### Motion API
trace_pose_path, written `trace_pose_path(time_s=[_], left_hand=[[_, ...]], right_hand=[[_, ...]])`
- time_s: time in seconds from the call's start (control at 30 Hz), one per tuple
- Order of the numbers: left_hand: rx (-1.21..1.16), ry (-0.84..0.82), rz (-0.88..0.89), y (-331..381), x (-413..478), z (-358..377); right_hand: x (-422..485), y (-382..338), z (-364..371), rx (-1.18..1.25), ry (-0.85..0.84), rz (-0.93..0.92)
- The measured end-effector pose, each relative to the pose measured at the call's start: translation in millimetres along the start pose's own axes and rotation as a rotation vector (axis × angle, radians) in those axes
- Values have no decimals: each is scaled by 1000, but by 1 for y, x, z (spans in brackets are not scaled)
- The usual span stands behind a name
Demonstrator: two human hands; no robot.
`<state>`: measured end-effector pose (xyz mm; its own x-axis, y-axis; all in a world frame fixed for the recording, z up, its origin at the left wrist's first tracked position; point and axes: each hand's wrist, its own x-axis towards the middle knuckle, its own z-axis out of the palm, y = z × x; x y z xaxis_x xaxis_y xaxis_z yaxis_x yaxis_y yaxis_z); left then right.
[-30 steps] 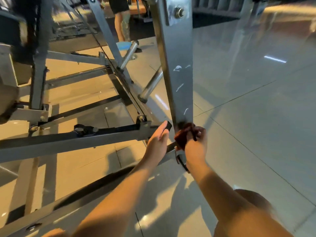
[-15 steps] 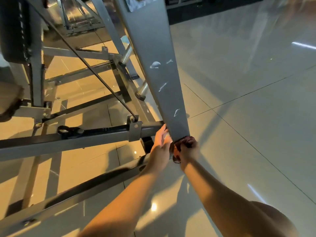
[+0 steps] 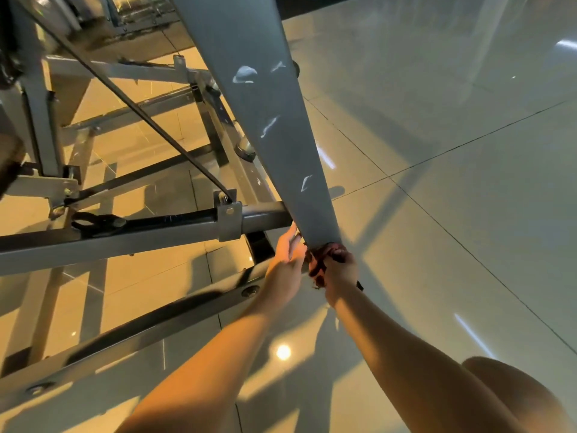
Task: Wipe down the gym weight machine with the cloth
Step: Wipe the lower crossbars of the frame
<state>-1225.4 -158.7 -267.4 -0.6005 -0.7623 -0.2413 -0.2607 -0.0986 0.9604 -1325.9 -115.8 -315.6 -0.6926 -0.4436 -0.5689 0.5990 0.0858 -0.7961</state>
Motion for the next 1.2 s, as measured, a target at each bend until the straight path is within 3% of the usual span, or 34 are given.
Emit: trace_pose_path(time_s=[0.1, 0.17, 0.33, 0.4, 0.53, 0.77, 0.87, 1.03, 1.2], left_hand=[[64, -30, 33, 6, -4, -3], [100, -40, 43, 5, -2, -9], [179, -82, 52, -8, 7, -24], [185, -123, 62, -8, 9, -25], [239, -132, 51, -2, 7, -27], [381, -173, 98, 12, 9, -41], [427, -190, 106, 6, 10, -52], [433, -219, 128, 0, 12, -60], [311, -217, 192, 15, 5, -63]], right_hand=[[7, 6, -8, 3, -10, 84], [-2, -3, 0, 34, -14, 46], [-23, -20, 14, -140, 88, -372], [-15, -12, 12, -113, 107, -325], [-9, -11, 12, 132, 149, -14], [-40, -21, 34, -106, 91, -403], [-39, -9, 36, -95, 92, -399], [-40, -4, 31, 39, 29, -195], [-65, -25, 53, -51, 117, -486]])
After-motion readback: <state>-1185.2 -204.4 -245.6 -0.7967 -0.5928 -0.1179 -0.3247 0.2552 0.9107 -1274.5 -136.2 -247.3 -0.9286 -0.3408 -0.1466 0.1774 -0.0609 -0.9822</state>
